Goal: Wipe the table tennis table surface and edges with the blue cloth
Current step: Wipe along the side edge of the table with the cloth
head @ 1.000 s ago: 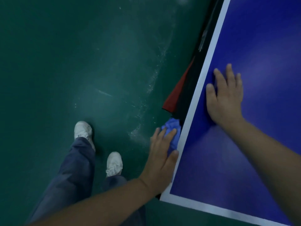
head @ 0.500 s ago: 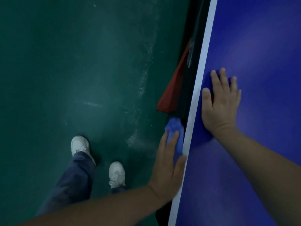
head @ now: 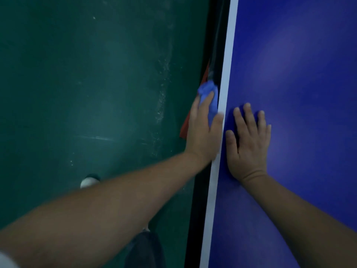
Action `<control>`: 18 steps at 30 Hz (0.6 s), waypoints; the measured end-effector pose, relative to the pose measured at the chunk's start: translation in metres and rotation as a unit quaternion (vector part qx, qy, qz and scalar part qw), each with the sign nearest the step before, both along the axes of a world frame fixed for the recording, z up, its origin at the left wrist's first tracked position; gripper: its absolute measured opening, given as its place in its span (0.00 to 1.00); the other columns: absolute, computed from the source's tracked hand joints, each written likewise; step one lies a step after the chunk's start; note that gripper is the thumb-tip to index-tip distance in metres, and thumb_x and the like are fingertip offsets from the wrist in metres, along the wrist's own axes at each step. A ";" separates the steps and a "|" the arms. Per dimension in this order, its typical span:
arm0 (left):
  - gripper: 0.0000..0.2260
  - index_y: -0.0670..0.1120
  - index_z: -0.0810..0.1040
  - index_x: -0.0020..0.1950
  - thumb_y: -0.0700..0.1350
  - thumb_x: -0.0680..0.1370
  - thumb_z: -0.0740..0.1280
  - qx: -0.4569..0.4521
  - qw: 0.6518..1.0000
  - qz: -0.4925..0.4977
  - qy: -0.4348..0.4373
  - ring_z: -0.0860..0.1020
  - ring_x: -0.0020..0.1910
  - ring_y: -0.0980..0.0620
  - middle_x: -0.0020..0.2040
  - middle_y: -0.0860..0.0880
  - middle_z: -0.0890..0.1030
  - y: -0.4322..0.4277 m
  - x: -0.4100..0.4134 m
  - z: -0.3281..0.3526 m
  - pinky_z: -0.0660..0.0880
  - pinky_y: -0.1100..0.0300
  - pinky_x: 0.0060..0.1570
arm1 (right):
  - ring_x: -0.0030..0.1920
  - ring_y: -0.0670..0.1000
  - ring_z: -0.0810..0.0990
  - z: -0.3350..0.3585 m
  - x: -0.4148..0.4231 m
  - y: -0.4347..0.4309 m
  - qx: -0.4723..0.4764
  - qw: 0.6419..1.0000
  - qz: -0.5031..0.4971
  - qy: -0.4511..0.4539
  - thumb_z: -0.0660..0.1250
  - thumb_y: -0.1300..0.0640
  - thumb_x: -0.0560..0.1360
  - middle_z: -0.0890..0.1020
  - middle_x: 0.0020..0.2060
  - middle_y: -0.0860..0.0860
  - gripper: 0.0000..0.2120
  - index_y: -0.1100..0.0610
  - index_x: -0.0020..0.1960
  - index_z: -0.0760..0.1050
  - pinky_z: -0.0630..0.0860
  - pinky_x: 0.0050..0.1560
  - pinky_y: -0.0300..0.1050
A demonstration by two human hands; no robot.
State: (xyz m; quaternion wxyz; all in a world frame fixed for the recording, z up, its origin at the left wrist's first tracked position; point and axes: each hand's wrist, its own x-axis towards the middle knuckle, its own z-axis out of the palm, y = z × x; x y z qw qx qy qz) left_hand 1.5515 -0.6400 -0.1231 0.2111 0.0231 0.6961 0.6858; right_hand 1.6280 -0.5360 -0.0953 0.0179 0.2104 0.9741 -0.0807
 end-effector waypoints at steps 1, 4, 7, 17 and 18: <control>0.24 0.43 0.63 0.79 0.45 0.83 0.60 -0.002 1.000 -0.010 0.008 0.59 0.79 0.49 0.79 0.43 0.60 -0.011 0.023 -0.001 0.57 0.51 0.78 | 0.81 0.59 0.49 0.000 0.000 0.000 0.000 1.000 0.000 0.002 0.49 0.43 0.82 0.56 0.80 0.48 0.28 0.50 0.80 0.59 0.47 0.77 0.66; 0.24 0.53 0.60 0.80 0.50 0.84 0.59 0.007 0.999 -0.037 0.002 0.53 0.80 0.57 0.82 0.49 0.55 -0.046 0.095 -0.003 0.52 0.63 0.77 | 0.81 0.59 0.48 0.000 0.000 -0.001 -0.001 1.000 0.001 0.000 0.50 0.44 0.82 0.56 0.80 0.48 0.28 0.50 0.80 0.59 0.46 0.77 0.66; 0.22 0.62 0.57 0.77 0.53 0.84 0.58 0.008 0.998 -0.053 -0.038 0.50 0.80 0.61 0.82 0.51 0.53 -0.054 0.116 0.003 0.50 0.69 0.75 | 0.81 0.59 0.48 0.000 0.000 -0.001 -0.004 1.000 0.000 -0.002 0.51 0.45 0.82 0.56 0.80 0.48 0.28 0.51 0.80 0.59 0.45 0.78 0.66; 0.23 0.43 0.62 0.79 0.41 0.84 0.60 0.010 0.999 -0.009 -0.040 0.62 0.76 0.49 0.78 0.41 0.60 0.029 -0.075 0.008 0.59 0.53 0.76 | 0.81 0.61 0.49 0.001 -0.001 -0.001 -0.002 1.000 0.001 -0.005 0.50 0.44 0.82 0.58 0.80 0.49 0.28 0.51 0.80 0.60 0.47 0.77 0.68; 0.23 0.43 0.62 0.80 0.41 0.84 0.60 0.012 0.999 -0.007 -0.049 0.61 0.76 0.50 0.78 0.42 0.60 0.028 -0.071 0.010 0.58 0.55 0.76 | 0.81 0.61 0.49 0.002 0.000 -0.002 -0.002 1.000 0.002 -0.007 0.50 0.44 0.82 0.58 0.80 0.49 0.27 0.51 0.80 0.60 0.47 0.77 0.68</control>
